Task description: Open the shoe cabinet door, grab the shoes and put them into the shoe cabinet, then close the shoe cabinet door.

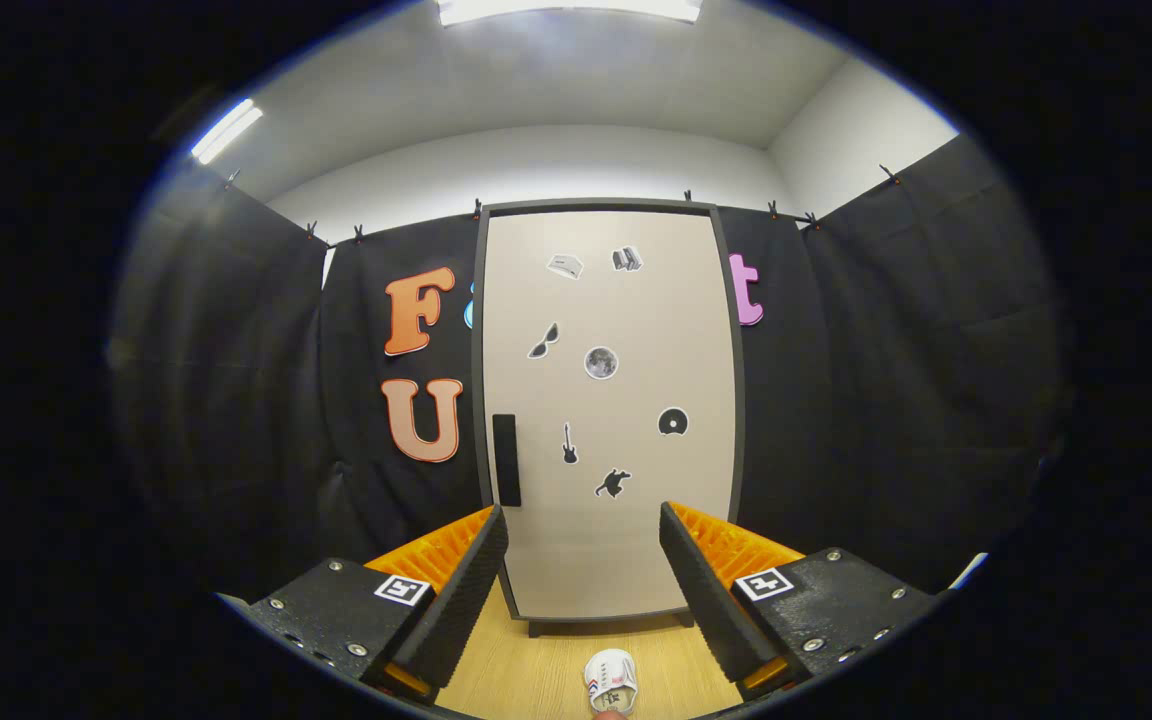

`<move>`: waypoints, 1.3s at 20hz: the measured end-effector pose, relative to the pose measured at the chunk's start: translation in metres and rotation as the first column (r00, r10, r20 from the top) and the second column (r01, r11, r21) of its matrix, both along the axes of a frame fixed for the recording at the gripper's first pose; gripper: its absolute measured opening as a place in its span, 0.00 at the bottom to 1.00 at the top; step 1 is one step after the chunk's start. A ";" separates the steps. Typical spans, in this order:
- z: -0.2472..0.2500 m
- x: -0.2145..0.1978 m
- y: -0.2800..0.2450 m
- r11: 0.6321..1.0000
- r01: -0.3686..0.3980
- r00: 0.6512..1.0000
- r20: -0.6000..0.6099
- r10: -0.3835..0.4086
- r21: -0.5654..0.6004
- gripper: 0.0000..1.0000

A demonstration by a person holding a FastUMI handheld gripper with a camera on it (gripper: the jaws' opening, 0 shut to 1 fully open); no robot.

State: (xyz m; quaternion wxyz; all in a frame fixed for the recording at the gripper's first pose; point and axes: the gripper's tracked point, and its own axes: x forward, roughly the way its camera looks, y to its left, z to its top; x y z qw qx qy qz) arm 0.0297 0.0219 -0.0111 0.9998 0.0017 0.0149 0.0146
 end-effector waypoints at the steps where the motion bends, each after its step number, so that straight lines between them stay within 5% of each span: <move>1: 0.000 0.008 0.005 1.000 -0.007 1.000 -0.001 0.007 -0.002 0.95; 10: -0.022 0.117 0.072 0.997 -0.079 0.997 -0.025 0.079 -0.001 0.95; 17: -0.041 0.206 0.106 0.998 -0.061 0.997 -0.049 0.060 -0.023 0.96; 26: -0.055 0.244 0.103 1.000 0.000 0.998 -0.061 -0.001 -0.014 0.95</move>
